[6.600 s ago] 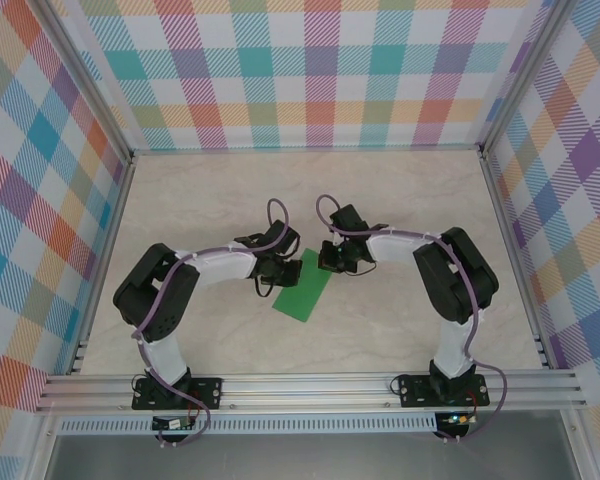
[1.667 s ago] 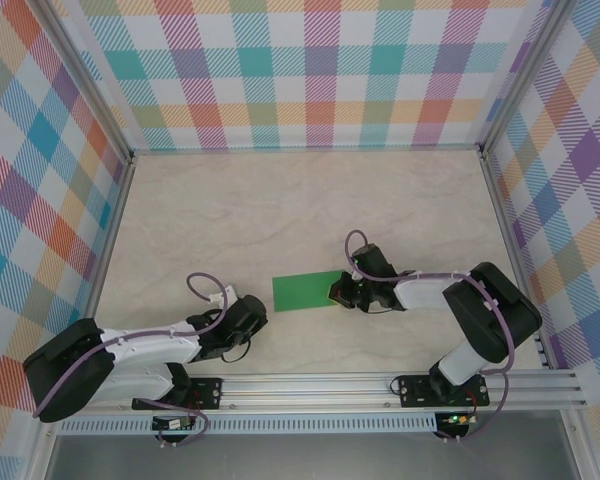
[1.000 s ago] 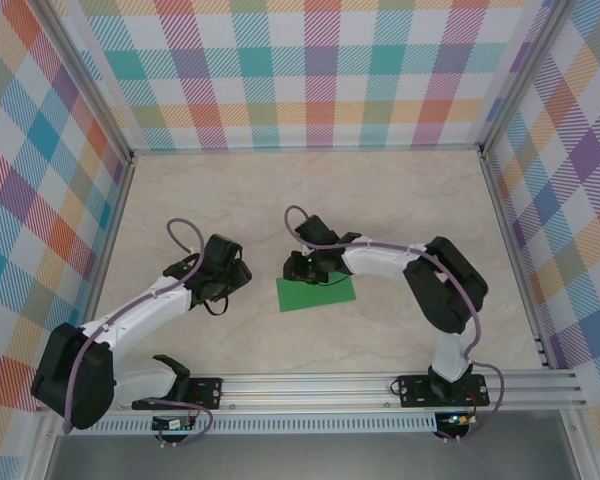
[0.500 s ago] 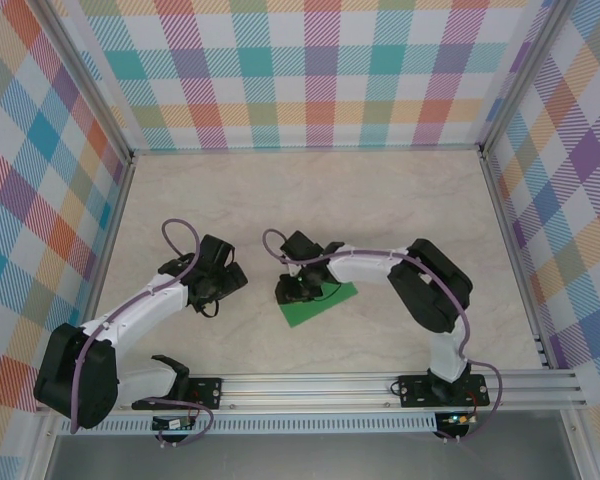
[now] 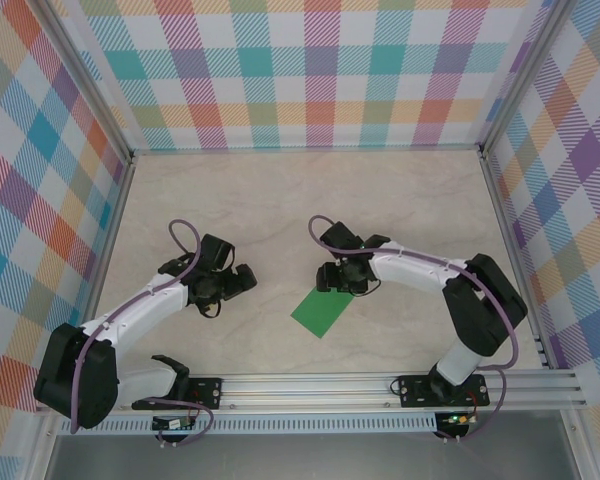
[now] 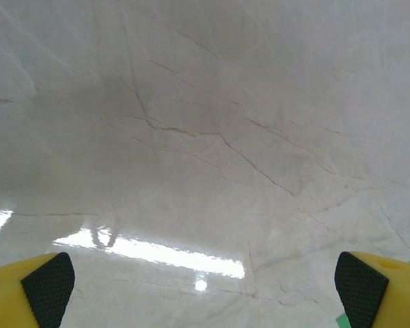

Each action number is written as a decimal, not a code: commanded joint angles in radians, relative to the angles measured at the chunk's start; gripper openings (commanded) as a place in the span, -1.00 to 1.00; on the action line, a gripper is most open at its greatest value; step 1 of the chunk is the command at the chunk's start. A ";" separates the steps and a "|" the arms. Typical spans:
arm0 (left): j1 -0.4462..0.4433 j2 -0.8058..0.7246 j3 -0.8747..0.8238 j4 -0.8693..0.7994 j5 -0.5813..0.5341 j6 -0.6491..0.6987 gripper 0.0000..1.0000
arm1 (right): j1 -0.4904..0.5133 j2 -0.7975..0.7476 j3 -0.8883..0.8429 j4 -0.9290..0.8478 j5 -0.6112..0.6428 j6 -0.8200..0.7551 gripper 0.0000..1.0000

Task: Fold a paper plane with a square sheet of paper (pick it up from the middle)
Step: Rotate the square sheet of paper at the center of the table.

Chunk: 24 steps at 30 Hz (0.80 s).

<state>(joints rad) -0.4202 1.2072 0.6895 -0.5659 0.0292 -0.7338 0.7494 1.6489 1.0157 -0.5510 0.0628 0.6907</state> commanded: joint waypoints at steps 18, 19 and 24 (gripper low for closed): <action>-0.041 -0.019 -0.047 0.110 0.171 -0.036 1.00 | -0.068 0.250 0.139 0.170 -0.286 -0.124 0.18; -0.047 -0.023 -0.056 0.121 0.178 -0.046 1.00 | -0.068 0.262 0.154 0.170 -0.290 -0.133 0.16; -0.077 -0.041 -0.094 0.152 0.207 -0.100 0.95 | -0.068 0.240 0.198 0.132 -0.233 -0.125 0.05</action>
<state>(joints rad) -0.4770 1.1957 0.6182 -0.4400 0.2024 -0.7895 0.6796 1.8927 1.1908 -0.4194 -0.1547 0.5926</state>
